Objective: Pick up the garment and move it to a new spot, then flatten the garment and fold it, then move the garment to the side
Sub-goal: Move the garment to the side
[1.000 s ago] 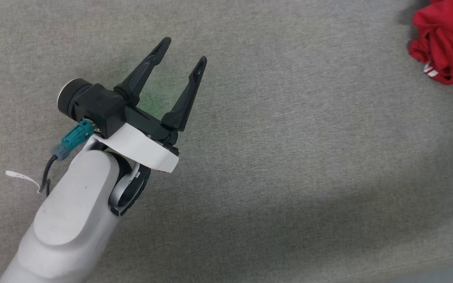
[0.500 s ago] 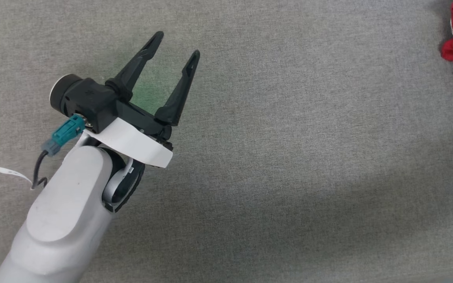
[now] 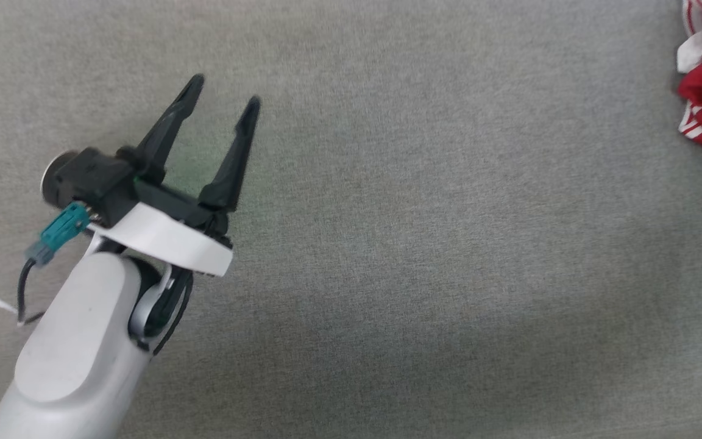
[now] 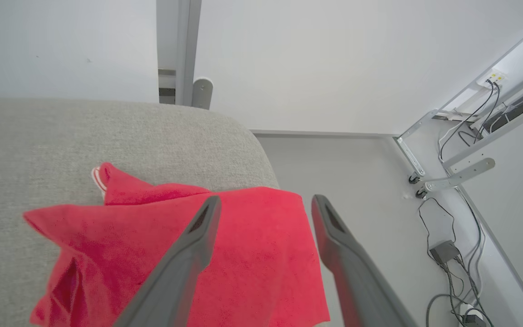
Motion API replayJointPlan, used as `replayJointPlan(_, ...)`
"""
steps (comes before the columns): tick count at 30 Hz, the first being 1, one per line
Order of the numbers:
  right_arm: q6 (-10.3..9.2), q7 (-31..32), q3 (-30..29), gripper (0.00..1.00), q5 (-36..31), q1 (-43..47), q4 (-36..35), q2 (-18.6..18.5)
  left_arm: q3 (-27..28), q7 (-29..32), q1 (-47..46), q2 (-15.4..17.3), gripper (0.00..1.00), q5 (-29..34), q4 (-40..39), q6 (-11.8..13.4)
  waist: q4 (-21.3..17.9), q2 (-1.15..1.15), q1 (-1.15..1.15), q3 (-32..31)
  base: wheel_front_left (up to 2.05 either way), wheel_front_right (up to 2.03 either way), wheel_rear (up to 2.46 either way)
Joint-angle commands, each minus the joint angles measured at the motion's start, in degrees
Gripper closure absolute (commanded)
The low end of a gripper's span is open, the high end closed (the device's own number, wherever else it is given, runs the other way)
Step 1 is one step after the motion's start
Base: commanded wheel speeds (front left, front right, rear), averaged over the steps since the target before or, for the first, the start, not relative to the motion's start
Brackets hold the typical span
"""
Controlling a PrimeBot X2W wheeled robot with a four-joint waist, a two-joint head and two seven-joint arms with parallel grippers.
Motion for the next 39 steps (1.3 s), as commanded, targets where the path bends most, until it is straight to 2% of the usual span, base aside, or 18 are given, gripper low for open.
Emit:
replayJointPlan(1, -0.15, -1.5, 0.4, 0.0, 1.2, 1.2, -0.5, 1.2, 1.0, -0.1, 1.8, 0.3, 0.0, -0.8, 0.2, -0.2, 0.1, 0.0, 0.0, -1.8, 0.0, 0.0, 0.0)
replayJointPlan(12, -0.15, -7.4, 5.6, 0.0, 9.6, 9.4, -7.5, 7.6, 9.7, -0.1, 9.6, -0.3, 0.0, 0.0, -1.0, 0.7, 1.0, 0.0, 0.0, -9.1, 0.0, 0.0, 0.0)
replayJointPlan(21, -0.15, -11.8, 9.5, 0.0, 18.1, 21.3, -16.4, 9.6, 17.4, -0.1, 18.4, -2.1, 0.0, 2.9, -3.1, 2.5, 2.9, 0.0, 0.0, -15.0, 0.0, 0.0, 0.0)
replayJointPlan(33, -0.15, -16.2, 10.6, 0.0, 22.4, 39.6, -28.0, 12.1, 26.6, -0.1, 31.6, -4.6, 0.0, 3.5, -2.8, 1.7, 5.2, 0.0, 0.0, -21.7, 0.0, 0.0, 0.0)
replayJointPlan(39, -0.13, -18.5, 10.3, 0.0, 22.9, 47.0, -33.6, 14.1, 28.9, -0.1, 36.3, -5.7, 0.0, 3.8, -1.8, 0.9, 5.8, 0.0, 0.0, -23.8, 0.0, 0.0, 0.0)
